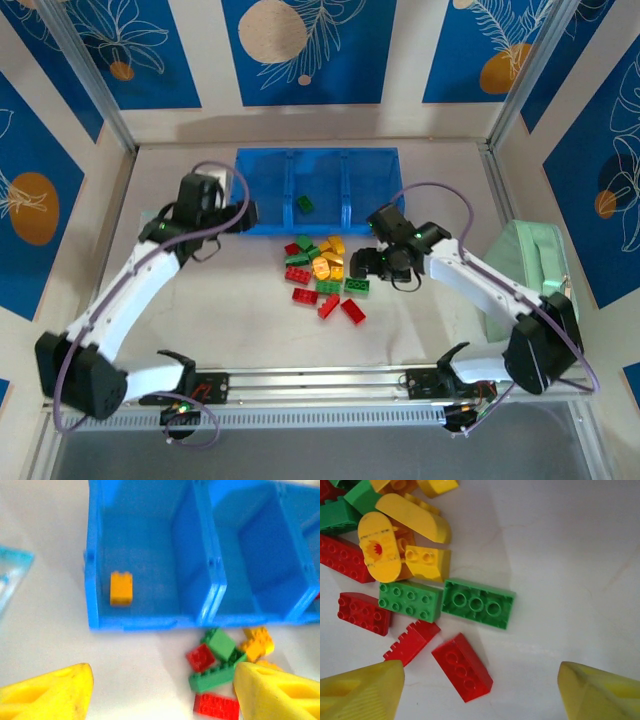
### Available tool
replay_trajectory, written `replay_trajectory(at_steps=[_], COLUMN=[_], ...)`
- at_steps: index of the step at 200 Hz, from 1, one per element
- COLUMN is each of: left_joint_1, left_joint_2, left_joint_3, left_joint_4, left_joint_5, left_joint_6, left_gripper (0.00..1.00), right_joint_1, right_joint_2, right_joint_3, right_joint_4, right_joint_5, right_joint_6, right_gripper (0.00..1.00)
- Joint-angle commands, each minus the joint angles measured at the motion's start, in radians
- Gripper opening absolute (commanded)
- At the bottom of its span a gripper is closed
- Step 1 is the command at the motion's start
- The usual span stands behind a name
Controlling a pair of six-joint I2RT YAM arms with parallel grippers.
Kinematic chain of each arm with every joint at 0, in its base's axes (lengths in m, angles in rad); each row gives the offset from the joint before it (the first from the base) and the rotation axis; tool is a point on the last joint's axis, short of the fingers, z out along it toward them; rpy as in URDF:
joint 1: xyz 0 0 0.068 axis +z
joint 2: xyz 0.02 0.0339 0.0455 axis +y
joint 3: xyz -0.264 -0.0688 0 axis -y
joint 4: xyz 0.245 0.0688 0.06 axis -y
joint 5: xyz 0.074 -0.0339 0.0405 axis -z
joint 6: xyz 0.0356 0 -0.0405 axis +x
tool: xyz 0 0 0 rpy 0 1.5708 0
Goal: Sort the legos into containers by color
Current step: Place the lego in the container, then pick up the lego from the center of the table.
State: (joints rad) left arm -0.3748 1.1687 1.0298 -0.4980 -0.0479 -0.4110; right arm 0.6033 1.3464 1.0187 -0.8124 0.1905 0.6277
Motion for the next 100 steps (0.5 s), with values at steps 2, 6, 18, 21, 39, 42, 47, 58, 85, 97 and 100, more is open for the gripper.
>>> replay_trajectory(at_steps=[2, 6, 18, 21, 39, 42, 47, 58, 85, 97, 100], left_joint_1=[-0.036, -0.042, -0.06, -0.064, -0.089, -0.095, -0.102, -0.122, -0.166, -0.177, -0.179], left_joint_2=[-0.127, -0.156, -0.231, -0.248, -0.346, -0.361, -0.384, -0.427, -0.494, -0.512, -0.516], left_joint_3=[-0.174, -0.202, -0.279, -0.296, -0.393, -0.409, -0.433, -0.486, -0.563, -0.574, -0.575], left_joint_4=[0.018, 0.015, -0.001, -0.007, -0.036, -0.039, -0.043, -0.05, -0.084, -0.097, -0.098], left_joint_5=[0.015, 0.013, 0.009, 0.007, 0.003, 0.002, 0.003, 0.006, -0.011, -0.022, -0.024], left_joint_6=[-0.088, -0.1, -0.129, -0.137, -0.184, -0.191, -0.205, -0.236, -0.28, -0.287, -0.288], left_gripper=[0.74, 0.74, 0.74, 0.74, 0.74, 0.74, 0.74, 0.74, 0.73, 0.73, 0.73], right_joint_1=[0.022, 0.024, 0.027, 0.027, 0.036, 0.036, 0.04, 0.049, 0.061, 0.068, 0.07], right_joint_2=[0.096, 0.119, 0.185, 0.202, 0.303, 0.317, 0.341, 0.385, 0.465, 0.485, 0.49], right_joint_3=[0.075, 0.086, 0.12, 0.13, 0.192, 0.199, 0.212, 0.238, 0.282, 0.293, 0.295], right_joint_4=[0.032, 0.035, 0.045, 0.045, 0.037, 0.037, 0.039, 0.042, 0.045, 0.047, 0.046], right_joint_5=[0.001, 0.001, 0.001, 0.001, -0.001, -0.002, -0.005, -0.003, 0.006, 0.009, 0.008], right_joint_6=[-0.023, -0.025, -0.032, -0.034, -0.04, -0.041, -0.041, -0.039, -0.029, -0.024, -0.023], right_gripper=[0.75, 0.73, 0.72, 0.71, 0.64, 0.64, 0.63, 0.61, 0.58, 0.56, 0.56])
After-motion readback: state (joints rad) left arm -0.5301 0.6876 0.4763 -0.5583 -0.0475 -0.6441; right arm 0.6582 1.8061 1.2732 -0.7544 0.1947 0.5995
